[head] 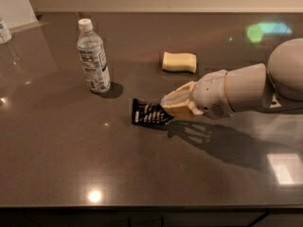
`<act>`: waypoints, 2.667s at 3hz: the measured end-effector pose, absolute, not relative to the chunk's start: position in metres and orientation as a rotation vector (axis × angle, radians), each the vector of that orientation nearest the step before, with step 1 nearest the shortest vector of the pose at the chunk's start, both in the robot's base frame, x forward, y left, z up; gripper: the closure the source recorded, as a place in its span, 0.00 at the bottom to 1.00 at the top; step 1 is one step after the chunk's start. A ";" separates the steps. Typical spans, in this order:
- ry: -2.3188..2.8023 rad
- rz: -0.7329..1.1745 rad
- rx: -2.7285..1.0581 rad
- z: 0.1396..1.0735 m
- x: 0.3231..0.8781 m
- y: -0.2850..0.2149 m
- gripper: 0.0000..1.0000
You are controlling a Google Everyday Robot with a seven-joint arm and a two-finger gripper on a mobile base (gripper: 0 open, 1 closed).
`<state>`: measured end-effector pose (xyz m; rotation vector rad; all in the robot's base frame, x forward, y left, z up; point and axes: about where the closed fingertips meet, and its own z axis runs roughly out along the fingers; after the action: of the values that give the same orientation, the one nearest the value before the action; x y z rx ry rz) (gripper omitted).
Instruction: Move rxbar chocolate near sponge
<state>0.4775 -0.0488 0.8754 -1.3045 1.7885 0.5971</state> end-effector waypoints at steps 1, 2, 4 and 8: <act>1.802 0.515 -1.230 0.891 0.501 -0.075 1.00; 1.823 0.439 -1.153 0.901 0.535 -0.101 1.00; 1.872 0.327 -1.059 0.904 0.600 -0.146 1.00; 1.922 0.266 -1.043 0.891 0.631 -0.170 0.14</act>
Offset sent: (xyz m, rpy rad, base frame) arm 0.1021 -0.0936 0.0377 -0.0198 -0.1112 -0.2956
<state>0.6313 -0.1696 0.8906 -1.0427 1.9218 0.2662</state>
